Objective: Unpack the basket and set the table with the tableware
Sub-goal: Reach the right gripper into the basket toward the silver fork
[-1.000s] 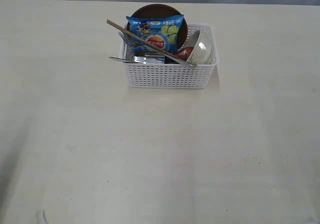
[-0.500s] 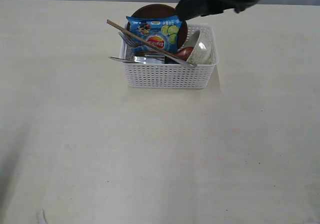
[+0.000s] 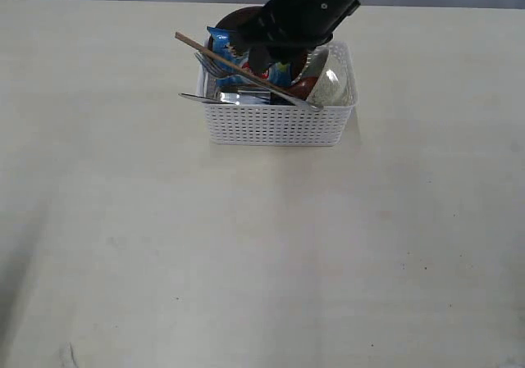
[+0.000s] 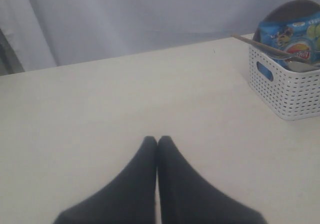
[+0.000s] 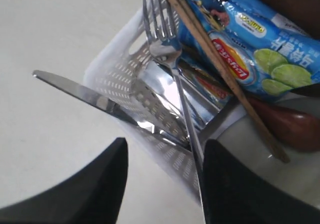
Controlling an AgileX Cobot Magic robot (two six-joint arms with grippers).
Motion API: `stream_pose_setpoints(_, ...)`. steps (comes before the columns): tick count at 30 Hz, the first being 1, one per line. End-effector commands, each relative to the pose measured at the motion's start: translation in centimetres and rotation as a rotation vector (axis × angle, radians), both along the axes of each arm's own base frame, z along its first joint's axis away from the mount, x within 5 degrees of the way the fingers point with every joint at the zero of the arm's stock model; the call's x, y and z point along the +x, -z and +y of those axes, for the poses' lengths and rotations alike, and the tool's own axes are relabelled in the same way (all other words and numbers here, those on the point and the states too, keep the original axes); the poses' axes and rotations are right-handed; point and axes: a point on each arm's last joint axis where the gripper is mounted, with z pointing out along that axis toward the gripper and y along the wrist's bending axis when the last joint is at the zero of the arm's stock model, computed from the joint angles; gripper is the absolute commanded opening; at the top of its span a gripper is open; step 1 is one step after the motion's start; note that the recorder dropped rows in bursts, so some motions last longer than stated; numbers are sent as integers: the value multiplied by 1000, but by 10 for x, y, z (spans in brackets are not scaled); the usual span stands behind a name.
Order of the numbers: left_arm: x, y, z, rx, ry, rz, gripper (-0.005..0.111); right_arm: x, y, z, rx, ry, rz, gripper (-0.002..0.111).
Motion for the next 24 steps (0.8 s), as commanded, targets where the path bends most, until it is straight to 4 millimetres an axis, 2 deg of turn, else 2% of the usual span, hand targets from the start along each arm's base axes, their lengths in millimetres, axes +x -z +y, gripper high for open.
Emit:
stream_pose_setpoints(1, 0, 1, 0, -9, -2, 0, 0, 8, 13, 4, -17, -12, 2, 45)
stream_pose_setpoints(9, 0, 1, 0, -9, -2, 0, 0, 14, 36, 11, -41, -39, 7, 45)
stream_pose_setpoints(24, 0, 1, 0, -9, -2, 0, 0, 21, 47, 14, -30, -20, -27, 45)
